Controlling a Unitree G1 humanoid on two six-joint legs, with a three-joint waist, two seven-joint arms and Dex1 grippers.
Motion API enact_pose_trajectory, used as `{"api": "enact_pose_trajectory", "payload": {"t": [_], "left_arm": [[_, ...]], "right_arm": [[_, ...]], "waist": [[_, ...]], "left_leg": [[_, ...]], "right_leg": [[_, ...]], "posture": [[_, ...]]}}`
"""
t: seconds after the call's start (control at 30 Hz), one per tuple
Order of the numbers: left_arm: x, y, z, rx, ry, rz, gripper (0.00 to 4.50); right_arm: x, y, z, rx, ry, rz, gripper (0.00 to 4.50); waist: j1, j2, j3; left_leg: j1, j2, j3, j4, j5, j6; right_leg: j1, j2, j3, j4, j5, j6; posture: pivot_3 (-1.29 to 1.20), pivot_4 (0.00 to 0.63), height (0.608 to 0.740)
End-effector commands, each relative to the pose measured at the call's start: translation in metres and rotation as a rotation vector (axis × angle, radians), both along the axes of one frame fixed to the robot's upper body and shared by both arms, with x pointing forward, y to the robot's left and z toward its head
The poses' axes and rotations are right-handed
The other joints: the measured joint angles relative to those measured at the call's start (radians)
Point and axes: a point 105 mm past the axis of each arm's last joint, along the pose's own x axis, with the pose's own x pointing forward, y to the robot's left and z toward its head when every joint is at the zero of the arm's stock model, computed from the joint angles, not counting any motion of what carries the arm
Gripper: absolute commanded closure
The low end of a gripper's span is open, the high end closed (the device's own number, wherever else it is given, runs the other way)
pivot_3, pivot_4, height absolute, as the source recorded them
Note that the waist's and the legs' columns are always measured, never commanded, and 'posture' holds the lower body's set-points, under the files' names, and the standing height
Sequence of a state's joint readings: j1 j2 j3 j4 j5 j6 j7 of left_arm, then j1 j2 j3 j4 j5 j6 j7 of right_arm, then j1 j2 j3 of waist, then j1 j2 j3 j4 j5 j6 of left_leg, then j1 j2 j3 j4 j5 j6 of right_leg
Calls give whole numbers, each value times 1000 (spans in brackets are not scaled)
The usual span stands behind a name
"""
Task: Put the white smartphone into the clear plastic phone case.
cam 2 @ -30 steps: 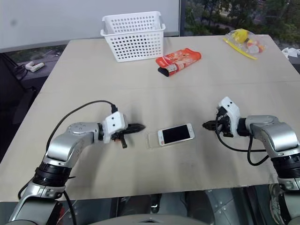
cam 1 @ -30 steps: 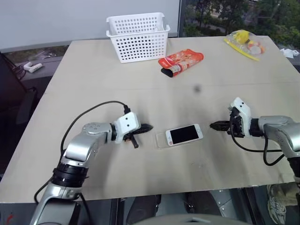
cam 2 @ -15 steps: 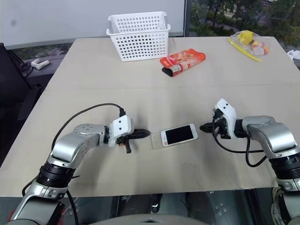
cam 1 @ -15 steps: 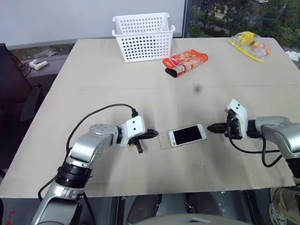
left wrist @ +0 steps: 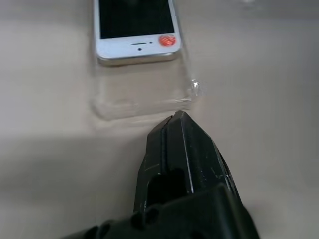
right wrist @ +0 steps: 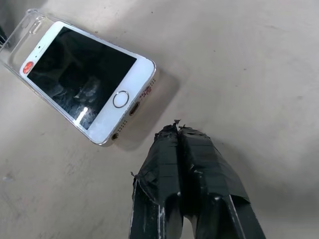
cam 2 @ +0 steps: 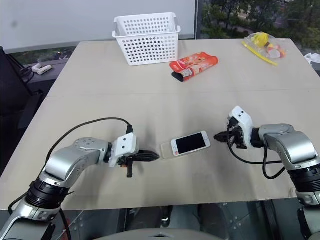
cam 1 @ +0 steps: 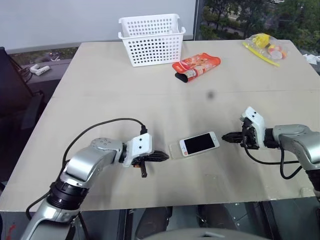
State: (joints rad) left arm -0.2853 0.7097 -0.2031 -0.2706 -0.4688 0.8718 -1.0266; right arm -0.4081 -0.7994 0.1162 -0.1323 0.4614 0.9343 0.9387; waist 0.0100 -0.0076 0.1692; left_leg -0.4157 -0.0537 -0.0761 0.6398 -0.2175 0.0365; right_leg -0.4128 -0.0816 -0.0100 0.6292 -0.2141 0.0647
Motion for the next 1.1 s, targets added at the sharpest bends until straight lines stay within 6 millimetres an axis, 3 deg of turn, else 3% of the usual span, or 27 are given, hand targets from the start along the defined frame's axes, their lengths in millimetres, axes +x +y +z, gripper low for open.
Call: {"api": "enact_pose_trajectory", "payload": {"t": [0.03,0.23,0.7,0.9,1.0,1.1], "left_arm": [[7,-6,0,6,-50,5,4500],[22,-12,-7,15,-88,58,4500],[26,-30,-5,-28,-103,38,4500],[23,-23,4,-60,-97,40,4500],[22,-15,10,-64,-103,45,4500],[25,-1,27,-102,-124,66,4500]], "right_arm": [[-1,4,9,-6,-31,30,4409],[-6,18,8,4,-28,84,4409],[-17,78,5,45,-45,225,4409],[1,62,7,2,-114,125,4409],[0,53,10,-4,-113,114,4409],[-6,40,13,-27,-106,107,4409]], "waist": [[1,0,0],[7,0,0],[9,2,-2],[9,2,-2],[5,2,-2],[3,1,-1]], "left_leg": [[0,0,0,0,0,0],[0,-1,0,4,0,0],[3,-4,0,13,0,1],[2,-4,0,13,0,1],[2,-4,0,13,0,1],[0,-3,0,13,1,1]], "right_leg": [[0,0,0,0,0,0],[0,0,0,3,0,0],[3,-5,-1,12,-1,-2],[3,-5,-1,13,-1,-2],[2,-4,-1,13,0,0],[0,-3,0,13,1,1]], "posture": [[0,150,740],[0,150,740],[0,150,740],[0,150,740],[0,150,740],[0,150,740]]}}
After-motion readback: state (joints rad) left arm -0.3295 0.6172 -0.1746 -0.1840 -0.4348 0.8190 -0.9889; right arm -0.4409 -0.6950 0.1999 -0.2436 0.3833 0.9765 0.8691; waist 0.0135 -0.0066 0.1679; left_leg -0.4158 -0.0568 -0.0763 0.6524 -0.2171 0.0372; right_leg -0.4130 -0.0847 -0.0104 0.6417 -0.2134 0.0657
